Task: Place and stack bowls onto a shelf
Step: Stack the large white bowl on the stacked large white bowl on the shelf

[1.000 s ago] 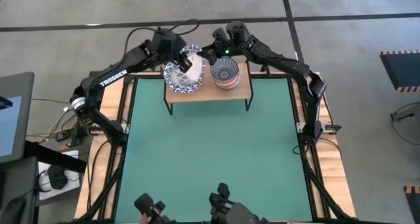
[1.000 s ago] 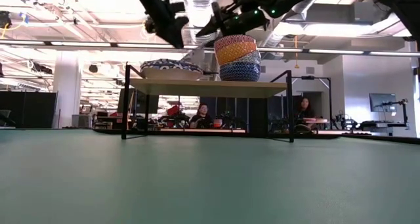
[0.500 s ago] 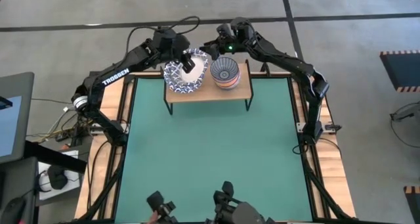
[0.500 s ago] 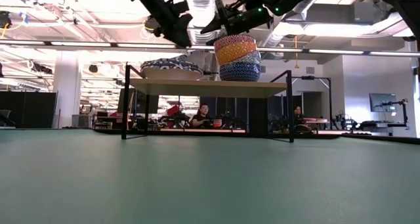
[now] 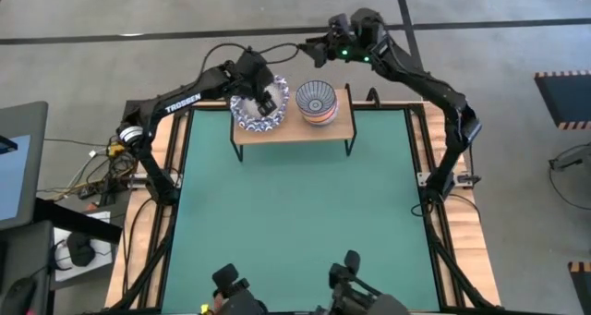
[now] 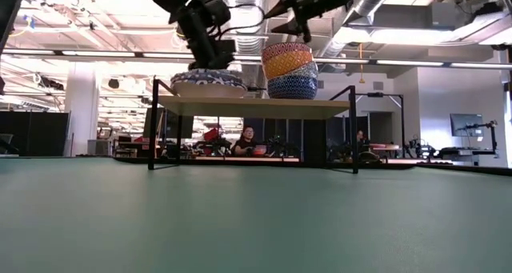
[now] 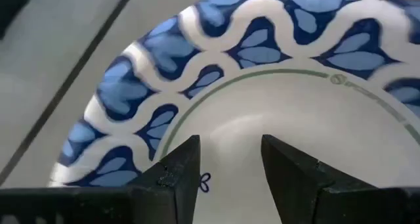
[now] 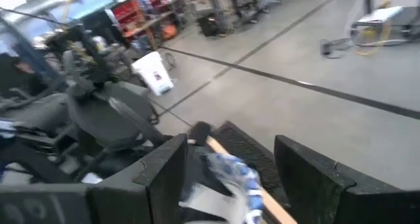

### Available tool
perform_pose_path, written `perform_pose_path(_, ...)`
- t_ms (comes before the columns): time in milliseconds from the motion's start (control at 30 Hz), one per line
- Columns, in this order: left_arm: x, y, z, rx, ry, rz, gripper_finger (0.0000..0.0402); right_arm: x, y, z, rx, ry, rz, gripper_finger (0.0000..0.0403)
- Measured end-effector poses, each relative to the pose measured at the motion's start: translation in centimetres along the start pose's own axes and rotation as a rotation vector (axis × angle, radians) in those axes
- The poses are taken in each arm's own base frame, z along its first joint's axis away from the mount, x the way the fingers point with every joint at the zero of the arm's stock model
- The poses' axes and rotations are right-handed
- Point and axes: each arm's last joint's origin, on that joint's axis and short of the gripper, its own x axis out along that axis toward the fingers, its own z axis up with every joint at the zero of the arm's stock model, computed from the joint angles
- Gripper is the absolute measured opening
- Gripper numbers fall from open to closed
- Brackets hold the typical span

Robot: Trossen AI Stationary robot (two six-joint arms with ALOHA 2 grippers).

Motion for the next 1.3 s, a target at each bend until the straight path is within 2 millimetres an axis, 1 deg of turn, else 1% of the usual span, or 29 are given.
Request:
perform_pose_path(100,-0.2,0.2,-0.7,0.029,0.085,0.039,0.0148,-1.0,0.0,0.4,-0.022,-0.002,-0.051,0.0255)
perform_pose_path(200,-0.9,0.6,-0.8,0.047,0.139,0.046,0.0148,-1.5,0.2,0.7,-0.042,-0.009,-0.073,0.0255)
perform_pose_path(333,-1.0,0.7,-0.5,0.040,0.115,-0.003,0.0148,-1.5,0.1,0.7,-0.039,-0.004,-0.079,0.0255)
perform_pose_path(400,-0.7,0.6,-0.5,0.028,0.085,-0.057,0.0148,-1.5,0.1,0.7,-0.039,-0.006,-0.078,0.0255)
perform_pose_path(467,0.2,0.3,-0.9,0.007,0.095,-0.123,0.0148,-1.5,0.2,0.7,-0.039,-0.006,-0.076,0.0255)
perform_pose_path(567,0.8,0.0,-1.2,0.000,0.109,-0.152,0.0148,-1.5,0.7,0.6,-0.038,0.002,-0.067,0.0255)
perform_pose_path(667,0.9,-0.1,-1.2,-0.005,0.110,-0.152,0.0148,-2.4,1.4,1.1,-0.044,-0.011,-0.054,0.0255)
perform_pose_path(833,0.9,-0.1,-1.1,-0.028,0.102,-0.165,0.0148,-4.5,2.6,1.8,-0.051,-0.008,-0.052,0.0255)
perform_pose_path(900,1.5,-0.4,-1.3,-0.030,0.110,-0.196,0.0146,-5.5,3.0,2.1,-0.057,-0.005,-0.053,0.0255)
perform_pose_path(1033,2.7,-1.5,-1.3,-0.030,0.119,-0.244,0.0132,-7.3,3.8,2.6,-0.092,-0.012,-0.088,0.0255)
perform_pose_path(1200,2.5,-2.5,-1.0,-0.015,0.115,-0.255,0.0114,-8.5,4.2,2.7,-0.101,-0.003,-0.134,0.0255)
perform_pose_path(1300,2.1,-2.6,-0.8,-0.009,0.135,-0.254,0.0108,-9.0,4.5,2.9,-0.104,-0.010,-0.131,0.0255)
